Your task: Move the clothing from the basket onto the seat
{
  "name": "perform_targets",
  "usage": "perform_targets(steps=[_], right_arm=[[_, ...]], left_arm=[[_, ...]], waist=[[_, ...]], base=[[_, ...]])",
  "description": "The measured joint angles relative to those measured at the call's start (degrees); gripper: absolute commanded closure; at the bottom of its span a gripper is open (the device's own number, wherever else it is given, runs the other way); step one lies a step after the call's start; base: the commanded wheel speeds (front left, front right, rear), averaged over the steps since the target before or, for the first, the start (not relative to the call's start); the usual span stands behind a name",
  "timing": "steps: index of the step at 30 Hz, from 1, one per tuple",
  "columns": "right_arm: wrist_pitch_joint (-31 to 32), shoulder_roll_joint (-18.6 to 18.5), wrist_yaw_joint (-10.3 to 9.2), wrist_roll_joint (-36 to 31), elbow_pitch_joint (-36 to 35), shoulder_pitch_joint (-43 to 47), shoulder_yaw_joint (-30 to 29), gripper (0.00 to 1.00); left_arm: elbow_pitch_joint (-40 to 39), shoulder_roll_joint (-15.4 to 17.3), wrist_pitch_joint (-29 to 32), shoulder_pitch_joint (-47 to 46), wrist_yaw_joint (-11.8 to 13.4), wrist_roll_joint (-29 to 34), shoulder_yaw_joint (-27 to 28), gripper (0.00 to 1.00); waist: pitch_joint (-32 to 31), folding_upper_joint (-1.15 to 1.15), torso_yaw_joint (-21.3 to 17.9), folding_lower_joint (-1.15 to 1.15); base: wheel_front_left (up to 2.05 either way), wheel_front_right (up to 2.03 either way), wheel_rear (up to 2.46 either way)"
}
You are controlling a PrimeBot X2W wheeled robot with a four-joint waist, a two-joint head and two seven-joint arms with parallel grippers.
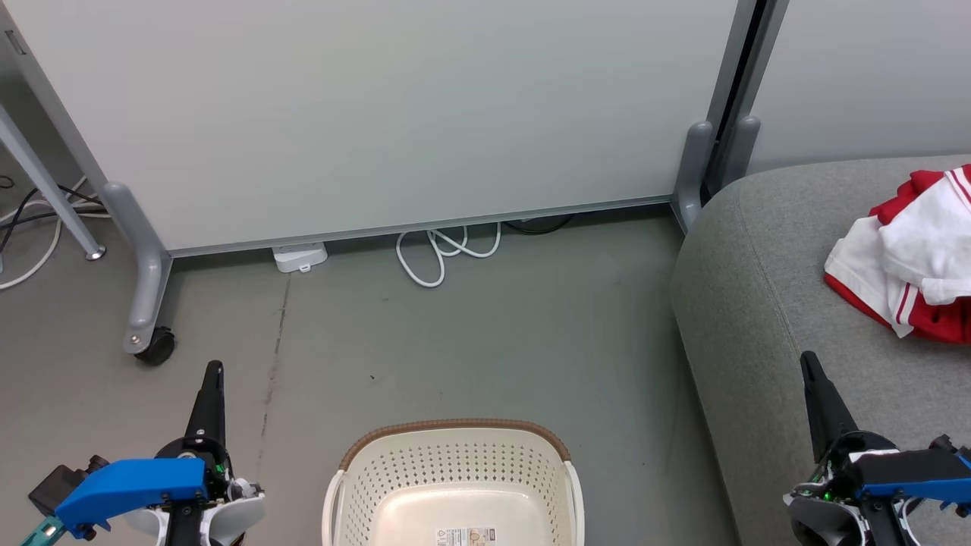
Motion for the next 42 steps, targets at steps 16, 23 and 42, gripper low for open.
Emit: perform_targets(steps=[16,23,42], right_arm=[[1.6,0.0,0.00,6.5,0.1,-0.6,-0.2,1.00],[2.0,0.0,0.00,8.1,0.1,-0.7,-0.2,1.00],[2.0,0.0,0.00,8.1,0.1,-0.8,-0.2,1.00]], left_arm=[[-0.2,0.0,1.7,-0.6,-0.2,-6.6,0.9,1.00],[-0.3,0.0,2.0,-0.8,-0.3,-8.1,1.1,1.00],[-0.3,0.0,2.0,-0.8,-0.3,-8.1,1.1,1.00]], waist=[[0.0,0.00,-0.7,0.00],[0.0,0.00,-0.8,0.00],[0.0,0.00,-0.8,0.00]], base=[[0.00,0.00,0.00],[0.00,0.00,0.00],[0.00,0.00,0.00]])
